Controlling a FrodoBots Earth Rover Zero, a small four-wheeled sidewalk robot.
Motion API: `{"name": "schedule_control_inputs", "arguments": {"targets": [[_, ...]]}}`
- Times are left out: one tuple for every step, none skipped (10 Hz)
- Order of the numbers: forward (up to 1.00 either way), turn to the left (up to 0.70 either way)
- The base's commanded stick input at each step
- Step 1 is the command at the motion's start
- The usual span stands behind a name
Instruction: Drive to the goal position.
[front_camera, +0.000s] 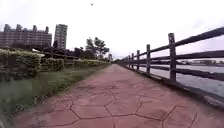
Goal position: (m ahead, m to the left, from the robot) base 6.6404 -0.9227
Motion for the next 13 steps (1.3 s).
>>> {"name": "schedule_control_inputs", "arguments": {"targets": [[1.0, 0.0], [1.0, 0.0], [1.0, 0.0], [1.0, 0.0], [1.0, 0.0], [1.0, 0.0], [1.0, 0.0], [1.0, 0.0], [1.0, 0.0], [1.0, 0.0], [1.0, 0.0], [1.0, 0.0], [1.0, 0.0]]}}
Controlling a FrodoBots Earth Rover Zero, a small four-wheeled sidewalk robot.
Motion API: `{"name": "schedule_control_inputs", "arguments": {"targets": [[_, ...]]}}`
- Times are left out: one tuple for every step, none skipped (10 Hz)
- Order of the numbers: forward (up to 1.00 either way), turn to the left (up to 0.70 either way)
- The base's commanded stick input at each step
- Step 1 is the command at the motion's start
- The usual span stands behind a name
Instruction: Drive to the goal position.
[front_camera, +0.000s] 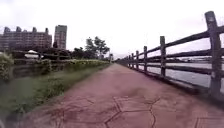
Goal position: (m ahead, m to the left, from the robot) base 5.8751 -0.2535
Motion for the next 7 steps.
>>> {"name": "schedule_control_inputs", "arguments": {"targets": [[1.0, -0.02], [1.0, -0.34], [1.0, -0.26], [1.0, -0.1], [1.0, 0.0], [1.0, 0.0], [1.0, 0.0]]}}
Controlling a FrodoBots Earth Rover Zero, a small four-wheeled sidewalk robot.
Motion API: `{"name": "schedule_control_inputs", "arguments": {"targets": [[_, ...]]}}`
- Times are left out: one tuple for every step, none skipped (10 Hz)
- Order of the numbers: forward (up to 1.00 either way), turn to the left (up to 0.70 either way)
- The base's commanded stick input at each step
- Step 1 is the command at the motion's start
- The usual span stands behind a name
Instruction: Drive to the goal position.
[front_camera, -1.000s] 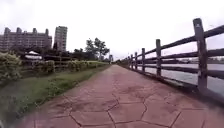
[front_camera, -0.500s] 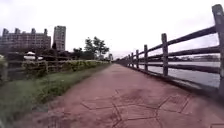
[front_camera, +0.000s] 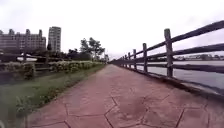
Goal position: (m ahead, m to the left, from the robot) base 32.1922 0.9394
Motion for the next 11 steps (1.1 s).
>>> {"name": "schedule_control_inputs", "arguments": {"targets": [[1.0, 0.0], [1.0, 0.0], [1.0, 0.0], [1.0, 0.0], [1.0, 0.0], [1.0, 0.0], [1.0, 0.0], [1.0, 0.0], [1.0, 0.0], [1.0, 0.0], [1.0, 0.0]]}}
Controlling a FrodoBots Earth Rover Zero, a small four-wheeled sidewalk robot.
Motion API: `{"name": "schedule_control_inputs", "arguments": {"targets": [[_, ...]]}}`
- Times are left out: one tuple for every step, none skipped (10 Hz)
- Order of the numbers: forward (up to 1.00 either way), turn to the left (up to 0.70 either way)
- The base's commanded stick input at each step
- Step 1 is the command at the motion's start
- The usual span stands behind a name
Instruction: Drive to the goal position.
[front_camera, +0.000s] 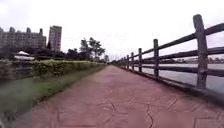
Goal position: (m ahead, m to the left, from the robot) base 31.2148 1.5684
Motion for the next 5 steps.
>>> {"name": "schedule_control_inputs", "arguments": {"targets": [[1.0, 0.0], [1.0, 0.0], [1.0, 0.0], [1.0, 0.0], [1.0, 0.0]]}}
